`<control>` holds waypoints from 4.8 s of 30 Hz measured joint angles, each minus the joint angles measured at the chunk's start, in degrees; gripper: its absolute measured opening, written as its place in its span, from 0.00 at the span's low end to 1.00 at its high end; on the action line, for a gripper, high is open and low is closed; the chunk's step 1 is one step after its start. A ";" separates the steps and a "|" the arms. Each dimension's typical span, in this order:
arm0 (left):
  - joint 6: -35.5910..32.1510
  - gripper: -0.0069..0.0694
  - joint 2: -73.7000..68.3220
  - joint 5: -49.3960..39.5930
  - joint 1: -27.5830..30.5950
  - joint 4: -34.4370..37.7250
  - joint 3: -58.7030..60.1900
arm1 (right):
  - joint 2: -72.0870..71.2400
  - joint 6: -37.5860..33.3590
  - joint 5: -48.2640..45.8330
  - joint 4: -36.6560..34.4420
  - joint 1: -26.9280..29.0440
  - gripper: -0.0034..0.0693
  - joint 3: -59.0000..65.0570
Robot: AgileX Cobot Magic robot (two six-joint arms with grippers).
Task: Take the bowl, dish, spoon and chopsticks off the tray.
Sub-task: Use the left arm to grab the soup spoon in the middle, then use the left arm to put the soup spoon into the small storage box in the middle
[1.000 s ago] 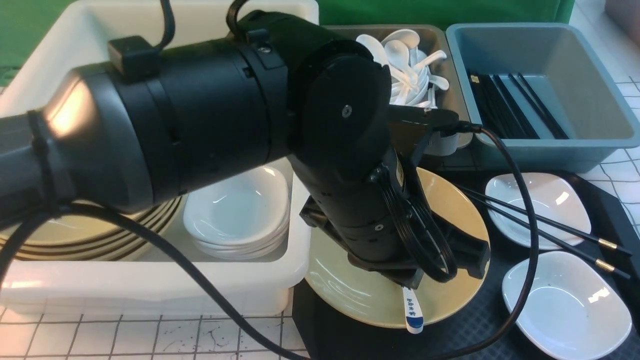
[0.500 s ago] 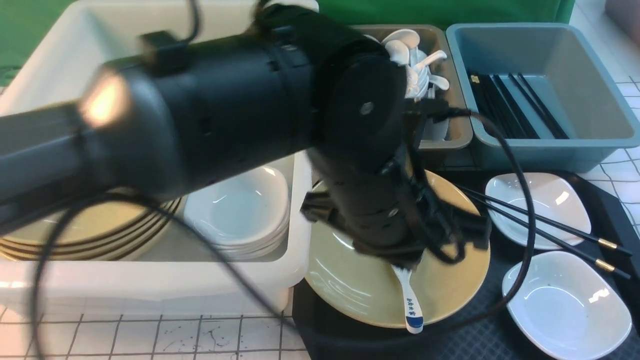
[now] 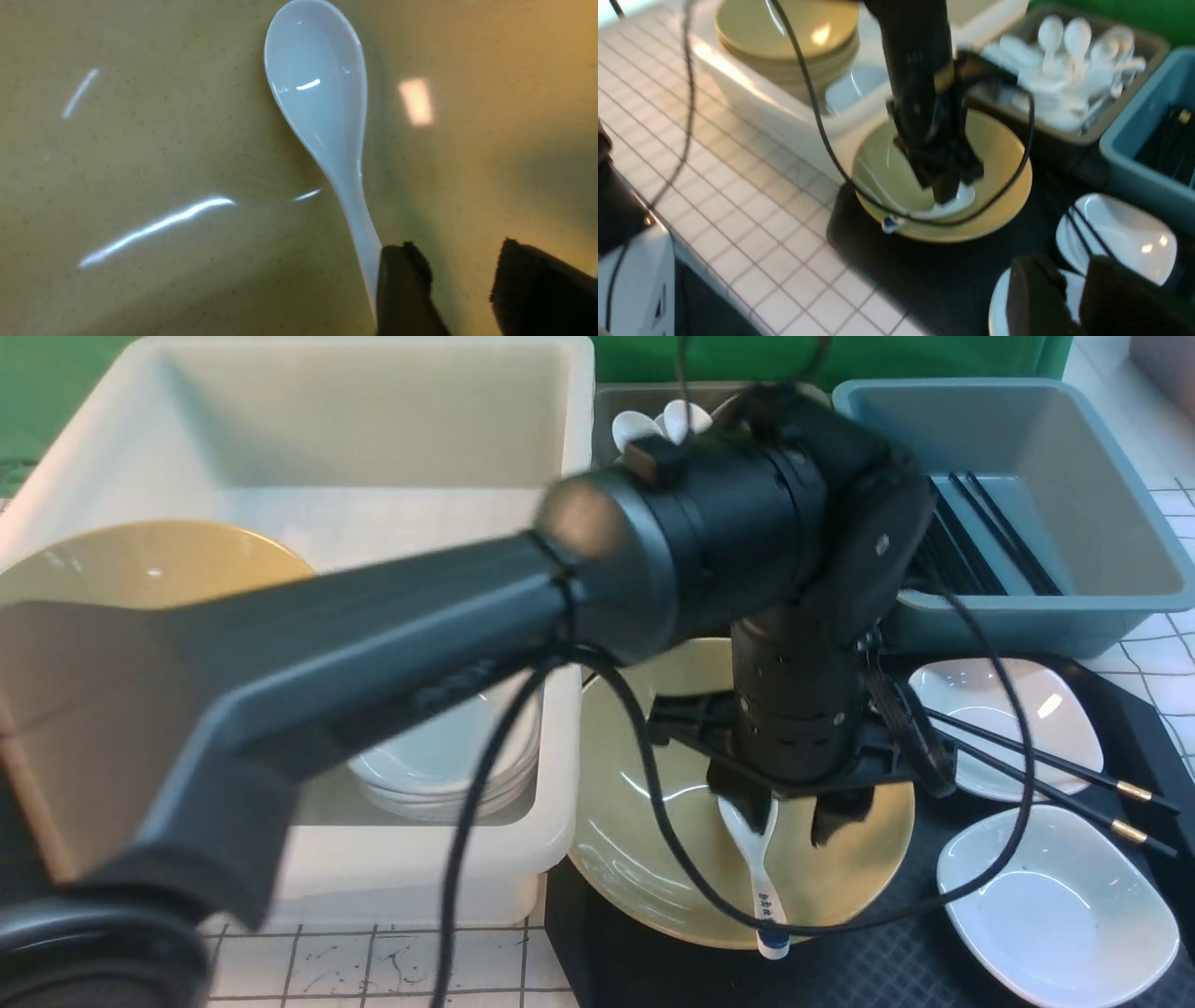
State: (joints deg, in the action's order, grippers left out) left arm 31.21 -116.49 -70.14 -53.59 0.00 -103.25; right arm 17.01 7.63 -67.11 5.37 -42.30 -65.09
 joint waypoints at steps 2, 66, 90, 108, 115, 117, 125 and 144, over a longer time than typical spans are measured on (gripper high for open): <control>2.03 0.57 -1.11 -0.04 0.68 0.85 -0.30 | -1.28 -0.05 0.00 -0.06 0.00 0.27 -0.07; 2.11 0.42 -1.71 4.79 7.68 -5.14 -16.03 | -1.53 -4.20 0.66 2.31 0.00 0.31 -0.07; -0.53 0.42 -11.51 48.36 22.36 -2.84 -16.28 | -1.53 -1.57 9.89 9.27 0.00 0.31 0.79; -0.74 0.42 -15.02 54.77 22.34 -10.84 -16.28 | -0.32 1.43 18.17 10.91 0.00 0.32 8.77; -0.74 0.42 -15.02 55.75 22.34 -11.19 -16.28 | -0.32 1.31 18.17 7.12 0.00 0.32 8.77; -0.74 0.42 -15.02 55.75 22.34 -11.26 -16.28 | -0.32 1.19 18.17 6.21 0.00 0.32 8.77; -0.74 0.45 -15.02 55.50 22.34 -11.39 -16.28 | -0.32 -0.97 17.72 2.89 0.00 0.32 8.77; -0.74 0.85 -11.88 50.46 21.29 -11.39 -16.28 | -0.32 -1.61 15.30 1.16 0.00 0.32 9.04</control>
State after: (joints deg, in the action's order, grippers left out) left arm 30.47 -128.37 -19.68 -32.29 -11.38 -119.53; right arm 16.69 6.02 -51.81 6.53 -42.30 -56.05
